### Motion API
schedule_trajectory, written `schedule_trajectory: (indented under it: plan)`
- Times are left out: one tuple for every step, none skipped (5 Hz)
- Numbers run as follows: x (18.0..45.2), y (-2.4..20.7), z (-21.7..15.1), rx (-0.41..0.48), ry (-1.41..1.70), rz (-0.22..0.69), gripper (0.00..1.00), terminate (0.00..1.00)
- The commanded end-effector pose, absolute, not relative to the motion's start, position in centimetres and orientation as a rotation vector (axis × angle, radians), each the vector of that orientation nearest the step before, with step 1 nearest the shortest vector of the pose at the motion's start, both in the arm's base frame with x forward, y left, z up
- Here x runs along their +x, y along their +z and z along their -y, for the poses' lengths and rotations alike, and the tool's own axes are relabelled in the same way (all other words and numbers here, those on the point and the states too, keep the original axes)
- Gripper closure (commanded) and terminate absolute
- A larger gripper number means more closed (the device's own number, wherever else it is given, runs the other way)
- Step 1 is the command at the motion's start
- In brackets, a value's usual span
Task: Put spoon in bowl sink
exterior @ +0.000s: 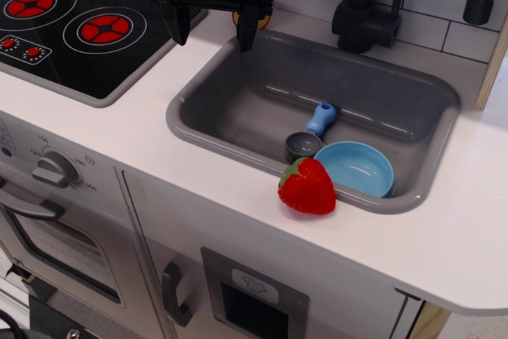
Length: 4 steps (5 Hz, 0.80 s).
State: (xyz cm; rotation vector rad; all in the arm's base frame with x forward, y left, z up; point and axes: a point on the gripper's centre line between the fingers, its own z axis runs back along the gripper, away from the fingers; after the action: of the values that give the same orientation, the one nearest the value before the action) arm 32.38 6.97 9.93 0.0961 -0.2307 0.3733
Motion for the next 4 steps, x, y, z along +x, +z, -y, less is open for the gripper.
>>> schedule_trajectory:
  plan:
    - [32.4, 9.9, -7.0, 0.096, 0.373, 0.231, 0.00, 0.00]
    - [34.9, 7.6, -4.2, 0.073, 0.364, 0.206, 0.00, 0.00]
    - [37.0, 5.4, -1.9, 0.050, 0.348, 0.289, 0.00, 0.00]
    - [39.0, 3.9, -0.5, 0.004, 0.321, 0.301, 0.00, 0.00]
